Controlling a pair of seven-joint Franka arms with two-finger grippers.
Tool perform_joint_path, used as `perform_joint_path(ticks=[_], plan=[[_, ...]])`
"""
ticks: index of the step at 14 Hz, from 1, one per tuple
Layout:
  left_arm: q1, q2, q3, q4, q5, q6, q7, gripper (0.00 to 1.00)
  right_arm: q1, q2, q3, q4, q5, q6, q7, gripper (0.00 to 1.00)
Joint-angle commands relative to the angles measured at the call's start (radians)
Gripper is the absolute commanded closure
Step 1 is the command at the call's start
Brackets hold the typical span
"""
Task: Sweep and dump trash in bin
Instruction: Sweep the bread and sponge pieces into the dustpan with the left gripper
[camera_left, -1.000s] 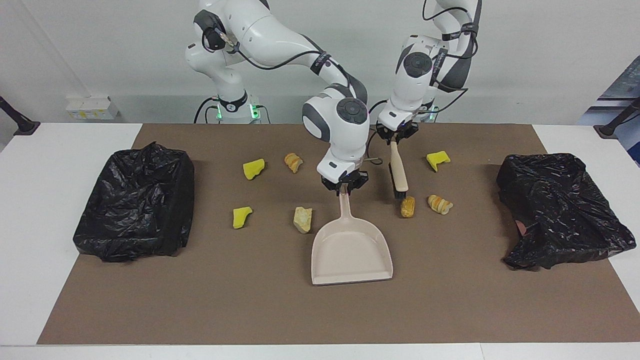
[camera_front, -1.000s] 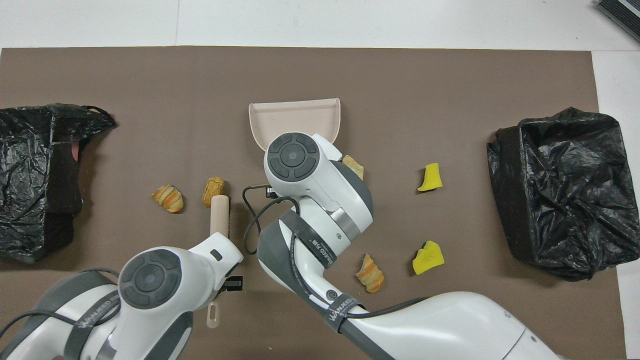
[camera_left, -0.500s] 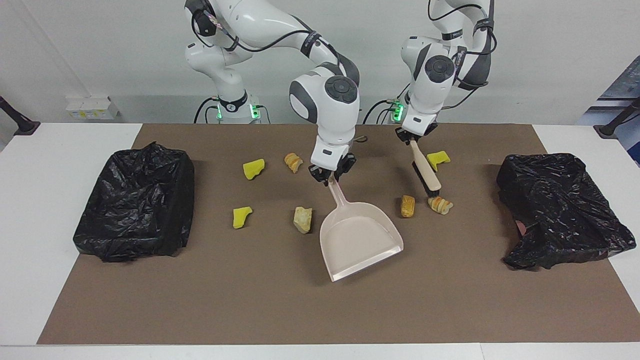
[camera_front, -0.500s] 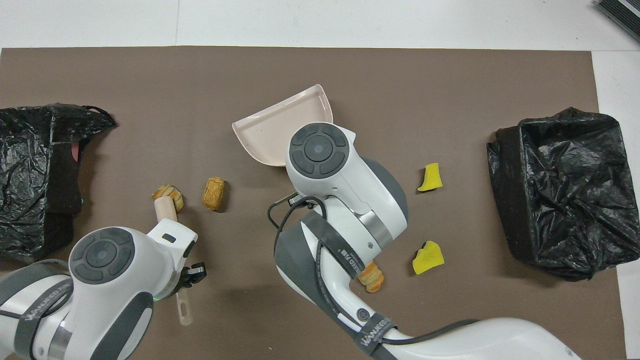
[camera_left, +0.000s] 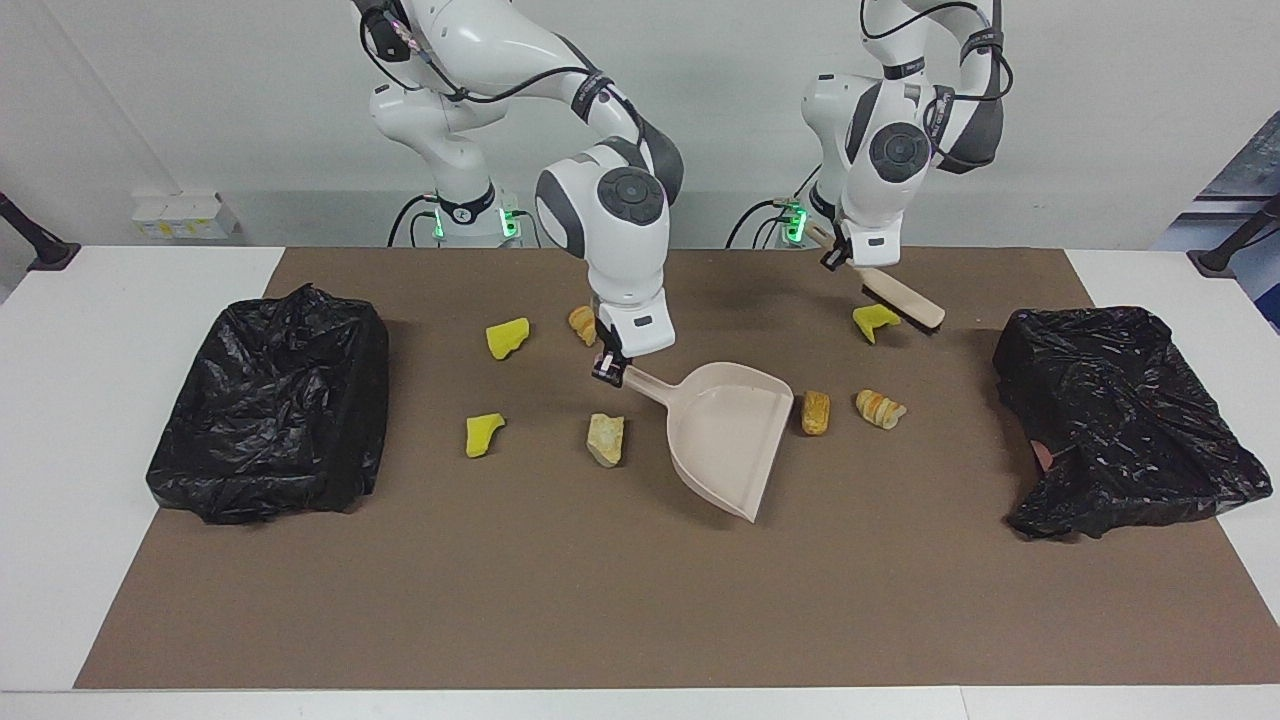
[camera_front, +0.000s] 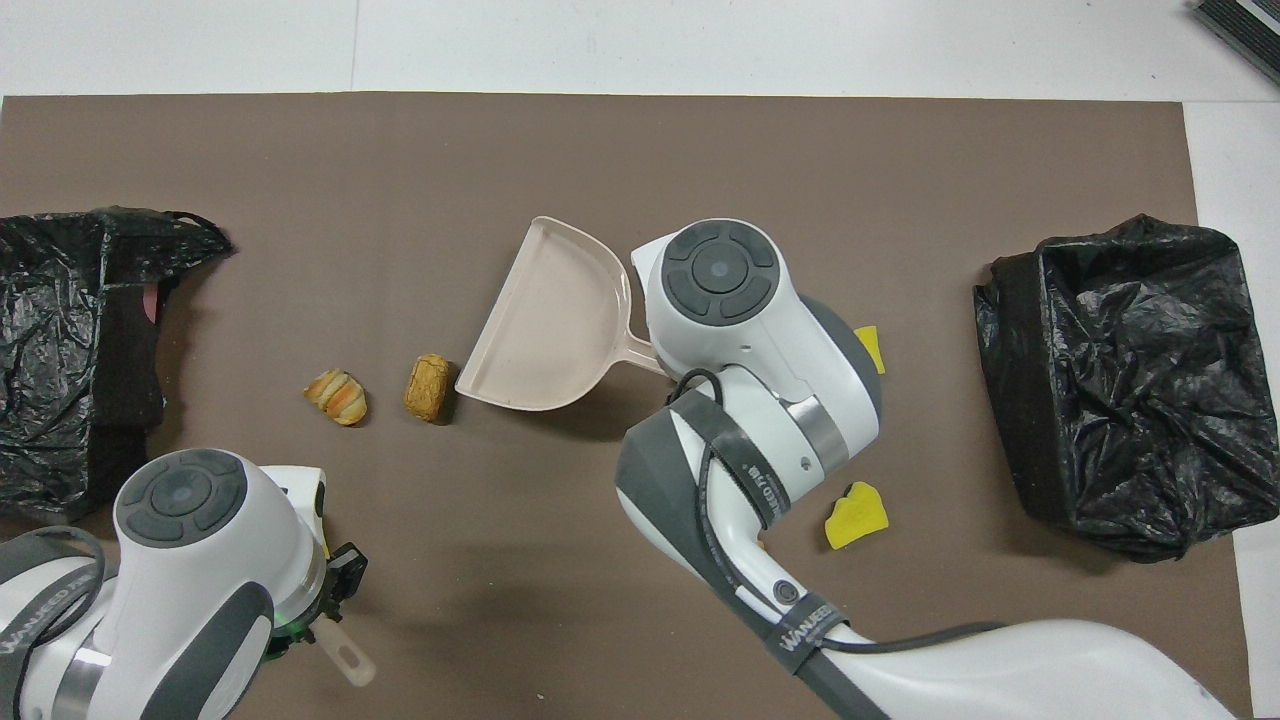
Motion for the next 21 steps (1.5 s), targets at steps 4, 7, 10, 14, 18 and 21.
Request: perform_joint_path(ticks=[4,7,10,14,18,21], plan=[[0.004,-0.094,-0.013,-0.175,0.006,0.057,-0.045,1.00,-0.011,0.017,0.011,-0.009,-0.138,0.018,-0.327,1.00],[0.012,-0.066,-0.012,-0.182,-0.021,0.169,-0.030,1.00,-0.025,0.030,0.011,-0.004,-0.168,0.036,-0.332,1.00],[0.025,0.013,-0.006,-0.128,-0.072,0.290,0.042,1.00,-0.028,0.079,0.010,0.022,-0.169,0.069,-0.316,1.00],[0.064,0.136,-0.006,0.004,-0.120,0.344,0.165,1.00,-0.029,0.093,0.008,0.022,-0.176,0.090,-0.302,1.00],[0.079,0.211,-0.006,0.091,-0.124,0.372,0.304,1.00,-0.030,0.095,0.008,0.022,-0.174,0.095,-0.281,1.00],[0.078,0.222,-0.006,0.093,-0.155,0.425,0.458,1.00,-0.030,0.095,0.010,0.022,-0.169,0.093,-0.273,1.00]])
